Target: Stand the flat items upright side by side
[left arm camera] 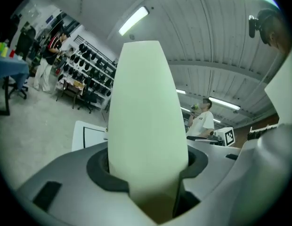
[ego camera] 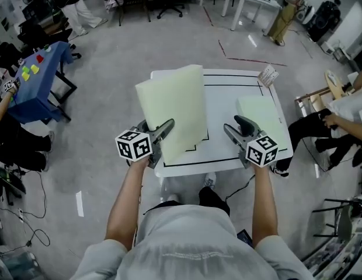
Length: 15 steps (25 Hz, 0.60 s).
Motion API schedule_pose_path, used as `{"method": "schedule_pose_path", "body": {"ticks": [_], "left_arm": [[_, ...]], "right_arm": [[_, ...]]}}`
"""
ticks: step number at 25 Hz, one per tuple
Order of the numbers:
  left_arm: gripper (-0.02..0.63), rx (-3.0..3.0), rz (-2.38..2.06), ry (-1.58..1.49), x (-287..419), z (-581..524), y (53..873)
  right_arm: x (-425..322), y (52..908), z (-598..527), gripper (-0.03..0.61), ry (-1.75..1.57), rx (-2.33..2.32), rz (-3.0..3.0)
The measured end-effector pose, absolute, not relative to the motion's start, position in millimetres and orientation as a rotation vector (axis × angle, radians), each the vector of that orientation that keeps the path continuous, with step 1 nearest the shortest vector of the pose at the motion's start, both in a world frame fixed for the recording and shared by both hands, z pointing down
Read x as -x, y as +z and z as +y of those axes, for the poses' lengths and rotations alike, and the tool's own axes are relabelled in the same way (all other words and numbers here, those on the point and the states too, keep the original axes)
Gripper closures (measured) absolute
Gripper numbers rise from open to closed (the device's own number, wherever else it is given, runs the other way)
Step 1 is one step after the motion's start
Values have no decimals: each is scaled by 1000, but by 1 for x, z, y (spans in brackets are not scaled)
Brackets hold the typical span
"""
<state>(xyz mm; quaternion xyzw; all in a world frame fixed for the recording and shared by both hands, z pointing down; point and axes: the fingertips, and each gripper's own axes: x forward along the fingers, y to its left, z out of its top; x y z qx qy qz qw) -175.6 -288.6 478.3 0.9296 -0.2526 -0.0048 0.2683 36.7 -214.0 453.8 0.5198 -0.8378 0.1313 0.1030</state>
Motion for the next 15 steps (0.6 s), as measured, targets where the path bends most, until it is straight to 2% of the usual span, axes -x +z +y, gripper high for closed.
{"method": "schedule_pose_path", "body": {"ticks": [10, 15], "left_arm": [[348, -2730, -961, 128, 107, -281, 455], [348, -2729, -1235, 129, 82, -275, 451]], "right_arm": [[-95, 437, -209, 315, 256, -1645, -2436], [-126, 434, -196, 319, 218, -1623, -2402]]}}
